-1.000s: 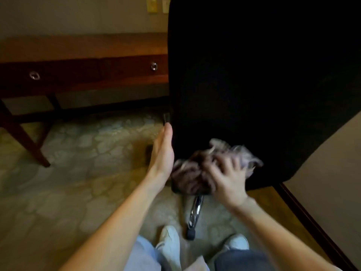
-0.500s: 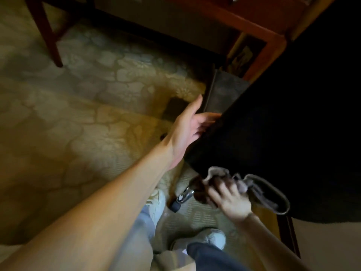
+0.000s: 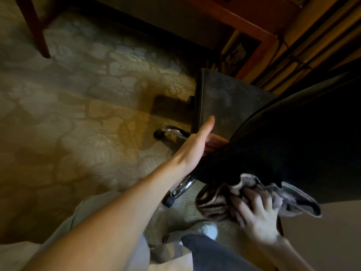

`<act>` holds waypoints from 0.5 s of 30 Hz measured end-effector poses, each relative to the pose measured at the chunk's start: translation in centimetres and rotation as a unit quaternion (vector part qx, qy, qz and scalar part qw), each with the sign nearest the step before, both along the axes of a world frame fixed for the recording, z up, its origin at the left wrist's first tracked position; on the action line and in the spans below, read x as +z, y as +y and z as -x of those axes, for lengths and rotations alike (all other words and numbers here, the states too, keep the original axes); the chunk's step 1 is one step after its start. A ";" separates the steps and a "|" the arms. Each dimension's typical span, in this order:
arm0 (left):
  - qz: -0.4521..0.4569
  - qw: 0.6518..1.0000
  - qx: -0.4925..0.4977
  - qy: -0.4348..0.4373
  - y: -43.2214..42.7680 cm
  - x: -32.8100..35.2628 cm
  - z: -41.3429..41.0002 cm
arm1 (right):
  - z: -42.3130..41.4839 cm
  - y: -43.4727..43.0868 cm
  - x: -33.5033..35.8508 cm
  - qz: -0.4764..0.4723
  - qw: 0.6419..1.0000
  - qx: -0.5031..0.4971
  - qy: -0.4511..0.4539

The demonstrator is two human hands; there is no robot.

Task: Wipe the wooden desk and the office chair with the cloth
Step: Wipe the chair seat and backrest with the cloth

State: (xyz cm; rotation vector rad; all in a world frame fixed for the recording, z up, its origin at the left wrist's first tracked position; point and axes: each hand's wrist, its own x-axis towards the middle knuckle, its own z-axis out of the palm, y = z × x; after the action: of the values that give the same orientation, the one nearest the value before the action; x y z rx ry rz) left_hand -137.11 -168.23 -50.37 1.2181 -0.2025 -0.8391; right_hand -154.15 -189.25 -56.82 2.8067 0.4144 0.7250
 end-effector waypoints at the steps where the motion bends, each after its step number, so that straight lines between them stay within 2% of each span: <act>1: -0.009 1.000 0.003 0.007 -0.1 -0.1 0.4 | -0.6 -1.1 -0.1 0.026 1.000 0.007 -0.002; 5: -0.014 0.999 0.015 0.043 -0.9 -0.1 1.0 | -2.2 -4.9 -3.6 0.154 0.975 0.148 0.066; 9: 0.013 0.997 0.014 0.074 -1.2 -0.3 1.0 | -2.8 -3.6 -4.8 0.195 0.961 0.163 0.113; 11: 0.003 0.997 0.002 0.073 -1.1 -0.1 1.3 | -2.4 -2.5 -3.2 0.215 0.952 0.166 0.143; 13: -0.018 0.998 -0.031 0.048 -1.2 0.3 1.8 | -0.3 -1.6 0.3 0.141 0.966 0.135 0.170; 15: -0.033 0.996 -0.076 0.031 -1.4 0.7 2.5 | 2.6 -0.5 5.0 0.070 0.983 0.112 0.127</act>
State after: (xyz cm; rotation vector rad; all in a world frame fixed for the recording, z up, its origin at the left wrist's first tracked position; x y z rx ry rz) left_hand -139.60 -169.64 -49.67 1.2480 -0.2212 -1.0217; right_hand -156.74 -189.71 -51.82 2.7527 0.8043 0.3585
